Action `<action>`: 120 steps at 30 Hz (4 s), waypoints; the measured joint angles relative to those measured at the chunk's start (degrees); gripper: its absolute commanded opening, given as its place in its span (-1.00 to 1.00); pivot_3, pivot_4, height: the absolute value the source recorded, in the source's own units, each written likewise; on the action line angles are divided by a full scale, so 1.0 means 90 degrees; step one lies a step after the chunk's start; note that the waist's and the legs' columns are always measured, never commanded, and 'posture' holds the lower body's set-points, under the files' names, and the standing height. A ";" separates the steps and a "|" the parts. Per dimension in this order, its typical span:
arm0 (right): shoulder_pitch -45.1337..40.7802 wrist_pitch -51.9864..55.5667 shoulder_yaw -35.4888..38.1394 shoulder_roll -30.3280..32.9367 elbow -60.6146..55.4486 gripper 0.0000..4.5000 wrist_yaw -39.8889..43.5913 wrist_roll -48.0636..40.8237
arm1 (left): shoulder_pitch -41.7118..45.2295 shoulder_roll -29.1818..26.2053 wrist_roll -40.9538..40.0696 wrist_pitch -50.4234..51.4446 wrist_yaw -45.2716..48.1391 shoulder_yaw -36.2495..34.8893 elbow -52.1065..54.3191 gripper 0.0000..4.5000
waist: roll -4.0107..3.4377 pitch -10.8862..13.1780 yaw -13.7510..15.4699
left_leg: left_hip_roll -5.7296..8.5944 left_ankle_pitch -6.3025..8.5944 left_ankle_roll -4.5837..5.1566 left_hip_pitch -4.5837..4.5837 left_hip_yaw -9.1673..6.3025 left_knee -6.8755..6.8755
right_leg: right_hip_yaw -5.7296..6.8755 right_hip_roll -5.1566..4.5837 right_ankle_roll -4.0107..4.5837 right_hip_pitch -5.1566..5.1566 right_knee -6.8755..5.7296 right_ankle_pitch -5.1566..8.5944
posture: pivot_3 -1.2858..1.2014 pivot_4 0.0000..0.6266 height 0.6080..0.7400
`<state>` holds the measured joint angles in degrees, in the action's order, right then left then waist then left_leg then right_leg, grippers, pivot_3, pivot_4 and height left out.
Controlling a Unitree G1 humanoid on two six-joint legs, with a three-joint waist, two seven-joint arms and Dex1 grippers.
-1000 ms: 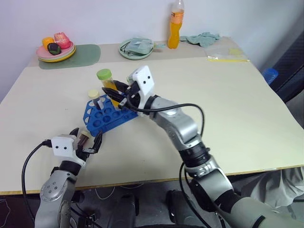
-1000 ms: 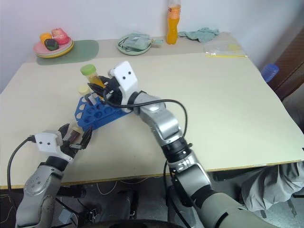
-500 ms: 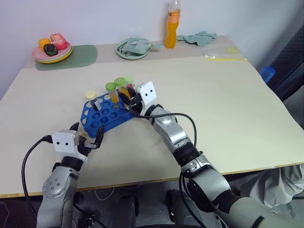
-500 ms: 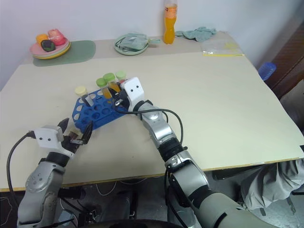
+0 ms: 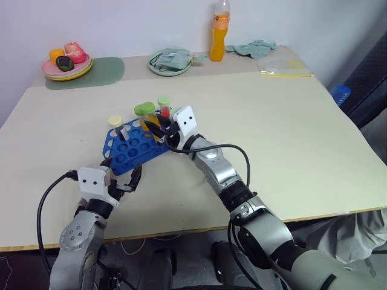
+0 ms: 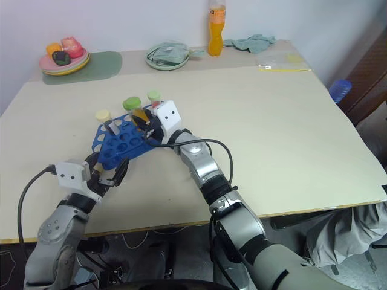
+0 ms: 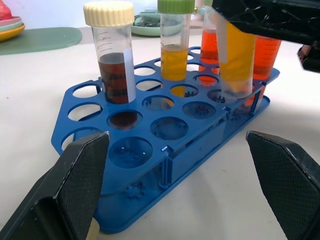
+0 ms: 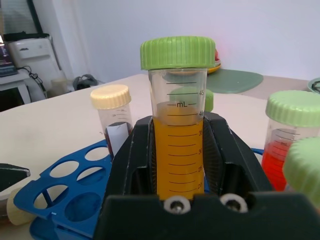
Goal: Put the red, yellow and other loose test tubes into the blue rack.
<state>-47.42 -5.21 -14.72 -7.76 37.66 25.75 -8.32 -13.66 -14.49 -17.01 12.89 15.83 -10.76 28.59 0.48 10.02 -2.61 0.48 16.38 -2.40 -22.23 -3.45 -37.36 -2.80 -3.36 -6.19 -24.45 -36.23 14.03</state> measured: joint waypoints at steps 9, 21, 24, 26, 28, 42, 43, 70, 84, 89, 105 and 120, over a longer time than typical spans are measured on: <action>-0.0655 -0.0162 -0.0001 -0.0189 0.0931 -0.65 -0.0044 -0.0001 | 0.0068 0.0000 -0.0001 0.0224 -0.0010 0.0057 0.0141 1.00 | 0.0000 0.0000 -0.0002 | 0.0000 -0.0001 -0.0003 0.0002 0.0000 0.0002 | 0.0000 0.0002 0.0003 0.0000 -0.0001 -0.0001 | 0.03 -0.52 1.00; -0.0665 -0.0492 -0.0049 -0.0206 0.1206 -0.65 0.0030 -0.0021 | -0.0062 0.0001 0.0000 0.0161 0.0045 0.0056 0.0145 1.00 | -0.0001 0.0001 -0.0012 | -0.0005 -0.0002 -0.0004 0.0002 -0.0001 0.0003 | 0.0000 0.0007 0.0006 0.0000 -0.0001 -0.0003 | 0.03 -0.52 1.00; -0.0606 -0.0569 -0.0056 -0.0205 0.1203 -0.01 0.0140 -0.0046 | -0.0126 0.0001 0.0000 0.0134 0.0059 0.0048 0.0139 1.00 | -0.0001 0.0001 -0.0020 | -0.0007 -0.0002 -0.0004 0.0002 0.0000 0.0004 | 0.0000 0.0008 0.0006 -0.0001 -0.0001 -0.0003 | 0.03 -0.52 1.00; -0.0598 -0.0620 -0.0068 -0.0204 0.1144 0.44 0.0238 -0.0105 | -0.0136 0.0001 0.0000 0.0108 0.0074 0.0045 0.0119 1.00 | -0.0003 0.0002 -0.0014 | -0.0007 -0.0002 -0.0004 0.0002 -0.0001 0.0006 | 0.0000 0.0009 0.0006 -0.0002 0.0000 -0.0003 | 0.03 -0.52 1.00; -0.0593 -0.0718 -0.0068 -0.0204 0.0980 0.92 0.0320 -0.0173 | -0.0136 0.0001 0.0000 0.0021 0.0106 0.0033 0.0074 1.00 | -0.0003 0.0002 -0.0005 | -0.0007 -0.0002 -0.0004 0.0002 0.0000 0.0006 | 0.0000 0.0008 0.0006 -0.0002 0.0000 -0.0003 | 0.03 -0.52 1.00; -0.0316 -0.0282 -0.0258 -0.0047 -0.0947 0.99 0.0392 -0.0217 | -0.0092 -0.0056 -0.0059 -0.0112 0.0184 -0.0203 -0.0108 1.00 | -0.0001 0.0000 0.0023 | -0.0005 -0.0003 -0.0004 0.0001 -0.0003 0.0005 | 0.0001 0.0001 0.0006 0.0000 0.0001 -0.0003 | 0.03 -0.52 1.00; -0.0183 -0.0145 -0.0243 -0.0003 -0.1033 0.99 0.0385 -0.0222 | -0.0091 -0.0070 -0.0059 -0.0112 0.0184 -0.0210 -0.0108 1.00 | 0.0000 0.0000 0.0022 | -0.0005 -0.0002 -0.0004 0.0001 -0.0004 0.0005 | 0.0000 0.0001 0.0006 0.0000 0.0001 -0.0003 | 0.03 -0.52 1.00; -0.0548 0.1156 -0.0480 0.0447 -0.1339 0.99 0.1328 0.0769 | 0.0048 -0.0028 -0.0063 0.0067 0.0010 -0.0121 0.0087 1.00 | -0.0002 0.0001 0.0009 | -0.0008 -0.0003 -0.0004 0.0001 0.0000 0.0009 | 0.0001 0.0009 0.0007 -0.0004 0.0001 -0.0003 | 0.03 -0.52 1.00; 0.0460 0.2326 -0.0631 0.1658 -0.3534 0.99 0.1744 0.1021 | 0.0410 -0.0097 -0.0078 0.0308 0.0021 -0.0064 0.0097 1.00 | -0.0001 0.0001 0.0028 | -0.0007 -0.0003 -0.0005 -0.0001 -0.0003 0.0005 | 0.0003 0.0011 0.0007 0.0000 0.0002 -0.0003 | 0.03 -0.52 1.00; 0.0805 0.2754 -0.0653 0.1850 -0.4229 0.99 0.1945 0.0867 | 0.1166 -0.0317 -0.0287 0.0898 0.0049 0.0040 0.0148 1.00 | 0.0001 0.0000 0.0040 | -0.0003 -0.0003 -0.0005 -0.0003 -0.0005 0.0002 | 0.0003 0.0009 0.0006 0.0003 0.0002 -0.0003 | 0.03 -0.52 1.00; 0.1994 0.3802 -0.0272 0.2941 -0.5708 0.99 0.2037 0.0328 | 0.2535 -0.0379 -0.0918 0.2029 0.0181 0.0250 -0.0195 1.00 | 0.0002 0.0000 0.0039 | -0.0003 -0.0004 -0.0006 -0.0004 -0.0005 0.0001 | 0.0003 0.0010 0.0006 0.0002 0.0003 -0.0003 | 0.03 -0.52 1.00; 0.2054 0.3874 -0.0264 0.2986 -0.5740 0.99 0.1829 0.0261 | 0.2474 -0.0207 -0.0808 0.2148 -0.0309 0.0335 -0.0138 1.00 | 0.0003 0.0000 0.0047 | -0.0002 -0.0005 -0.0007 -0.0004 -0.0005 -0.0001 | 0.0002 0.0010 0.0006 0.0002 0.0002 -0.0003 | 0.03 -0.52 1.00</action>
<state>-28.93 29.66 -17.10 19.11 -14.00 42.21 -5.97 8.60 -16.36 -24.27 32.23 13.05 -7.74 27.35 0.51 10.03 -2.19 0.46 16.34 -2.46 -22.26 -3.49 -37.37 -2.78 -3.27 -6.14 -24.43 -36.21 14.00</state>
